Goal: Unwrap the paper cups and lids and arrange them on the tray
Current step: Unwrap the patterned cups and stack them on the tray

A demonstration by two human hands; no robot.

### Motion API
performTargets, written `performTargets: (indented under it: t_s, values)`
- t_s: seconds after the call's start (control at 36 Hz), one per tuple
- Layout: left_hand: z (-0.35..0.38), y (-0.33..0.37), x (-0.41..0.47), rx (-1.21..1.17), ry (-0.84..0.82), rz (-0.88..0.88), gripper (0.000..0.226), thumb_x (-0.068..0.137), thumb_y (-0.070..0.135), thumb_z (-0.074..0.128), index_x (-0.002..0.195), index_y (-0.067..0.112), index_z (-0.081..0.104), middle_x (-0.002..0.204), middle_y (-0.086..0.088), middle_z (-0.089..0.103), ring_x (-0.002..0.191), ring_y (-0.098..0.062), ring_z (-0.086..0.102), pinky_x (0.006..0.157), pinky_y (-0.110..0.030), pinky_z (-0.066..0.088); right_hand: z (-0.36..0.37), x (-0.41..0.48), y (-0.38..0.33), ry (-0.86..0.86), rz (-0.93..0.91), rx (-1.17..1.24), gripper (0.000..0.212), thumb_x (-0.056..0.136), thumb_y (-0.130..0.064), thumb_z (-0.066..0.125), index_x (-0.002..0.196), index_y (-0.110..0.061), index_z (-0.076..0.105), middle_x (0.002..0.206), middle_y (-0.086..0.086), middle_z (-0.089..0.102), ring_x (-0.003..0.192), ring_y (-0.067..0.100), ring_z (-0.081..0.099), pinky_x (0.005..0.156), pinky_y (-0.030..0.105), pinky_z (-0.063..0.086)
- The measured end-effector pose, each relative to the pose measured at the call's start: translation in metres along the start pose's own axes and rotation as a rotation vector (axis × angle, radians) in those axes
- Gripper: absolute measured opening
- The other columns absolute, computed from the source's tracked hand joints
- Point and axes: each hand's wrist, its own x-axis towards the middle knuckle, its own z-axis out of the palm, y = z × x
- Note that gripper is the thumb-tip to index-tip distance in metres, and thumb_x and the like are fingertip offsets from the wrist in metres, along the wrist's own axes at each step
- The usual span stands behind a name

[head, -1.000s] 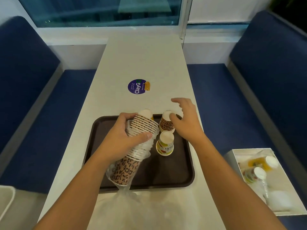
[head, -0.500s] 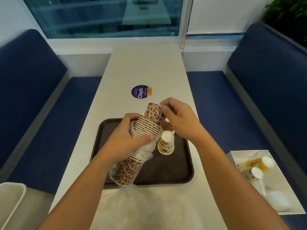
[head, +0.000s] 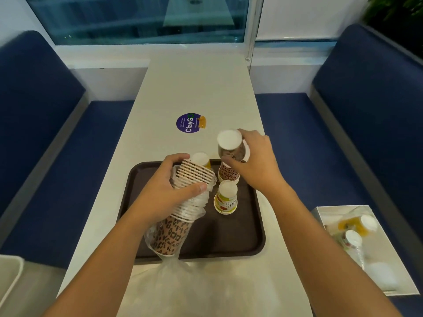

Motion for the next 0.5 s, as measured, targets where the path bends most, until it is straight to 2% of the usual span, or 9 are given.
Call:
performTargets:
  t_s: [0.08,0.19,0.31,0.42,0.5]
  values:
    - [0.001,-0.005,0.006,0.008,0.026,-0.025,0.072,0.078,0.047,0.085,0.135,0.051,0.042,0.118,0.031,0.058,0.100,0.007,0.065,0.077,-0.018,0.056,0.014,0.003,0.021,-0.082,0.172,0.080,0.073,0.082,-0.041,0.085,0.145,-0.028,0.050,0.141,-0.003,0.059,0.131,0.021,0.049,0.107,0.041,0.047]
    - [0.003,-0.009,0.012,0.013,0.046,-0.061,0.072,0.076,0.047,0.085,0.134,0.045,0.042,0.113,0.031,0.058,0.091,0.019,0.062,0.073,-0.015,0.053,0.032,0.000,0.038,-0.185,0.269,0.122,0.073,0.083,-0.031,0.086,0.145,-0.025,0.048,0.141,0.000,0.061,0.130,0.022,0.055,0.101,0.036,0.049]
    - [0.007,-0.012,0.018,0.015,0.035,-0.086,0.073,0.075,0.047,0.085,0.133,0.044,0.041,0.112,0.030,0.059,0.089,0.019,0.063,0.072,-0.015,0.053,0.050,0.000,0.054,-0.236,0.341,0.100,0.075,0.083,-0.037,0.086,0.146,-0.026,0.047,0.139,0.001,0.062,0.126,0.023,0.059,0.100,0.039,0.052]
    - [0.008,-0.014,0.022,0.004,0.034,-0.091,0.078,0.066,0.054,0.084,0.132,0.042,0.043,0.114,0.027,0.062,0.092,0.014,0.066,0.075,-0.017,0.055,0.058,0.002,0.060,-0.286,0.357,0.072,0.078,0.082,-0.042,0.085,0.148,-0.027,0.045,0.142,0.001,0.061,0.130,0.025,0.056,0.105,0.044,0.052]
    - [0.007,-0.015,0.023,0.020,0.029,-0.089,0.074,0.070,0.051,0.086,0.131,0.043,0.044,0.114,0.027,0.063,0.092,0.013,0.066,0.074,-0.017,0.055,0.056,0.005,0.059,-0.328,0.355,-0.005,0.094,0.080,-0.049,0.084,0.156,-0.030,0.032,0.154,0.002,0.048,0.143,0.029,0.041,0.113,0.053,0.043]
